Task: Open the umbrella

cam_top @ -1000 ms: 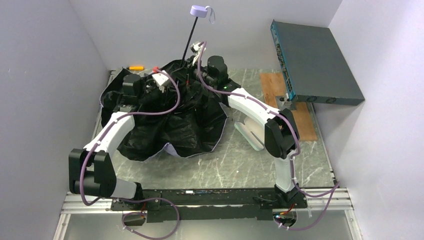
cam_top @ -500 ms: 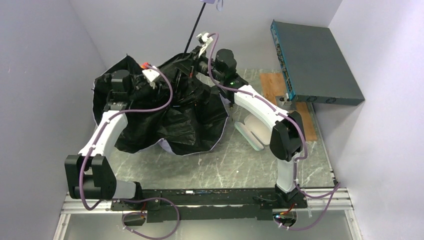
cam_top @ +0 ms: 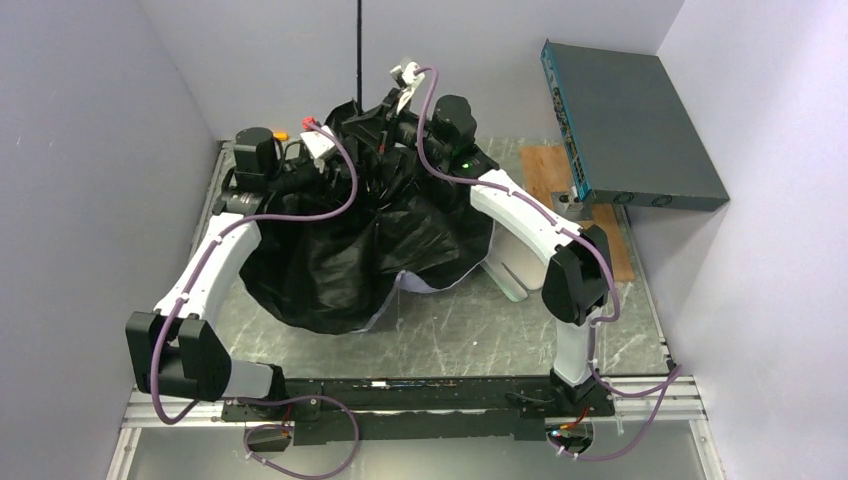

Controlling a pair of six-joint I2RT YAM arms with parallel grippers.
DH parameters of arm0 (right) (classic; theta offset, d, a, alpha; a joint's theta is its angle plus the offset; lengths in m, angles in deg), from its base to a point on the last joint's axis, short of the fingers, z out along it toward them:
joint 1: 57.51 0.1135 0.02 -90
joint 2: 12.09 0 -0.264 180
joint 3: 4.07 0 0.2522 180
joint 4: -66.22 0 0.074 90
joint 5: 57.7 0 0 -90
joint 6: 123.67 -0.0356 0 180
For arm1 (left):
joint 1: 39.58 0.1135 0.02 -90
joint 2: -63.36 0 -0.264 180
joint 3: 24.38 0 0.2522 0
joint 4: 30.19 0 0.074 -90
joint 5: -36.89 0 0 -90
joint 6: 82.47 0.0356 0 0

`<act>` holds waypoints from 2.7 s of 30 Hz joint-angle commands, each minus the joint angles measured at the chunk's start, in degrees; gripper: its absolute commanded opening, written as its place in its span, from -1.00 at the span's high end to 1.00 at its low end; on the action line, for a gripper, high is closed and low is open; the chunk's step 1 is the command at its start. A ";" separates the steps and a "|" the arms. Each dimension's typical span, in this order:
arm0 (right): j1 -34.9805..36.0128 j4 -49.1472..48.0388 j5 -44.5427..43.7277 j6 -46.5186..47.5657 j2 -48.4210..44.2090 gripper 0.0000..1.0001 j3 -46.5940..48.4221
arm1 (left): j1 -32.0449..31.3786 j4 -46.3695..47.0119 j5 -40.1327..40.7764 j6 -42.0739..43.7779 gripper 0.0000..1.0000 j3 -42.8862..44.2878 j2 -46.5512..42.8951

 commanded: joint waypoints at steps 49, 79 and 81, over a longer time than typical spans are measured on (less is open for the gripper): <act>-2.88 -10.83 -6.12 -4.28 -1.05 1.00 9.42 | -2.55 8.68 -3.88 -1.17 0.31 -5.77 18.45; -0.02 -12.14 -0.24 -5.46 -4.07 1.00 4.86 | -0.63 3.32 -0.83 0.09 0.14 0.42 8.11; 0.22 -12.05 -0.28 -5.08 -3.89 1.00 4.52 | -0.86 3.78 -1.07 -1.30 0.07 0.96 7.64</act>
